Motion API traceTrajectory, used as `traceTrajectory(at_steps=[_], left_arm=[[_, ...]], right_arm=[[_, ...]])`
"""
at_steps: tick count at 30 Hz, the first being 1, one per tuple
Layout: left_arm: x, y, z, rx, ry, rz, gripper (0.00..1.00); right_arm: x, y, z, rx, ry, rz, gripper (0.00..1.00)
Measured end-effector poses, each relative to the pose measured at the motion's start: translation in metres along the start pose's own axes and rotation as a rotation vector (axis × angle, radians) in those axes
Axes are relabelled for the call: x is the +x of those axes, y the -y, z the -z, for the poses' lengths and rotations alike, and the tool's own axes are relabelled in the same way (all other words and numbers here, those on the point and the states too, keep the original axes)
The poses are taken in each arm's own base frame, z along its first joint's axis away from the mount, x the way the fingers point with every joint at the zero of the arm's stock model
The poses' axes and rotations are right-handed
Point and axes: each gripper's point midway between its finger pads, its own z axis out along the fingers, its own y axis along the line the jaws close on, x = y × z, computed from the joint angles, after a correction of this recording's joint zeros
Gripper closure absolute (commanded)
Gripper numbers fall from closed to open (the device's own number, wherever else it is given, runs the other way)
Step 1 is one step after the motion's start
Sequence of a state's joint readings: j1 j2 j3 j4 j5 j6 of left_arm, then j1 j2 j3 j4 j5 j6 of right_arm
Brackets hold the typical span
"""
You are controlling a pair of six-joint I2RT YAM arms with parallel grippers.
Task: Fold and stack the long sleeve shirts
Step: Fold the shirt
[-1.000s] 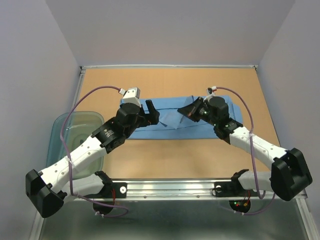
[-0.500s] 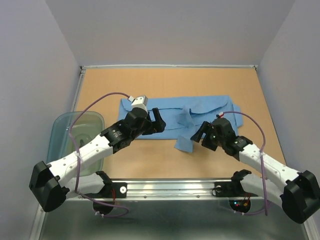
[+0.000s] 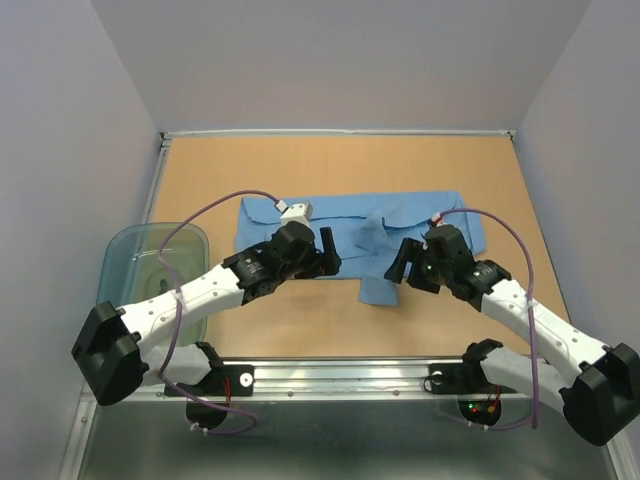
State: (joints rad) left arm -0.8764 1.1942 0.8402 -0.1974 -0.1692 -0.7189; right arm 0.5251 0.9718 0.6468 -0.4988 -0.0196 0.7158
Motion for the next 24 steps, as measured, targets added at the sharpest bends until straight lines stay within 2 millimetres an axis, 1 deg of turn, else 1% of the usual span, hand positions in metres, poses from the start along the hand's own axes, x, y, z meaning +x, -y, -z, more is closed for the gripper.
traceTrajectory(at_steps=[3,4,6,7,8,11,13,14,15,17,19,22,24], left_arm=[[0.007,0.002,-0.002,-0.004,-0.011,-0.016,0.01],[0.008,0.003,-0.003,-0.005,-0.012,-0.019,0.02],[0.009,0.003,-0.003,-0.009,-0.01,-0.016,0.03],[0.008,0.003,-0.003,-0.013,-0.005,-0.007,0.04],[0.008,0.003,-0.003,-0.015,-0.003,-0.004,0.04],[0.005,0.002,-0.003,-0.03,0.014,0.041,0.04],[0.003,0.001,-0.003,-0.037,0.024,0.066,0.03],[0.001,0.001,-0.003,-0.042,0.03,0.081,0.02],[0.0,0.002,-0.002,-0.044,0.033,0.091,0.02],[-0.006,0.005,0.0,-0.047,0.045,0.119,0.02],[-0.016,0.009,0.002,-0.038,0.065,0.153,0.02],[-0.029,0.011,0.005,-0.02,0.096,0.228,0.01],[-0.039,0.012,0.008,0.004,0.129,0.297,0.01]], right_arm=[[0.001,-0.009,-0.012,-0.032,-0.026,-0.017,0.28],[0.0,-0.013,-0.016,-0.045,-0.03,-0.023,0.38],[-0.002,-0.018,-0.024,-0.061,-0.029,-0.046,0.53],[-0.004,-0.022,-0.028,-0.074,-0.028,-0.051,0.72],[-0.005,-0.024,-0.032,-0.08,-0.029,-0.066,0.8],[-0.007,-0.036,-0.043,-0.117,-0.043,-0.104,0.99],[-0.01,-0.046,-0.049,-0.146,-0.054,-0.135,0.99],[-0.016,-0.056,-0.053,-0.174,-0.051,-0.158,0.99],[-0.019,-0.061,-0.053,-0.189,-0.046,-0.167,0.99],[-0.036,-0.08,-0.054,-0.246,-0.015,-0.201,0.99],[-0.057,-0.1,-0.049,-0.309,0.034,-0.234,0.99],[-0.083,-0.124,-0.04,-0.393,0.105,-0.278,0.99],[-0.094,-0.132,-0.036,-0.424,0.14,-0.311,0.99]])
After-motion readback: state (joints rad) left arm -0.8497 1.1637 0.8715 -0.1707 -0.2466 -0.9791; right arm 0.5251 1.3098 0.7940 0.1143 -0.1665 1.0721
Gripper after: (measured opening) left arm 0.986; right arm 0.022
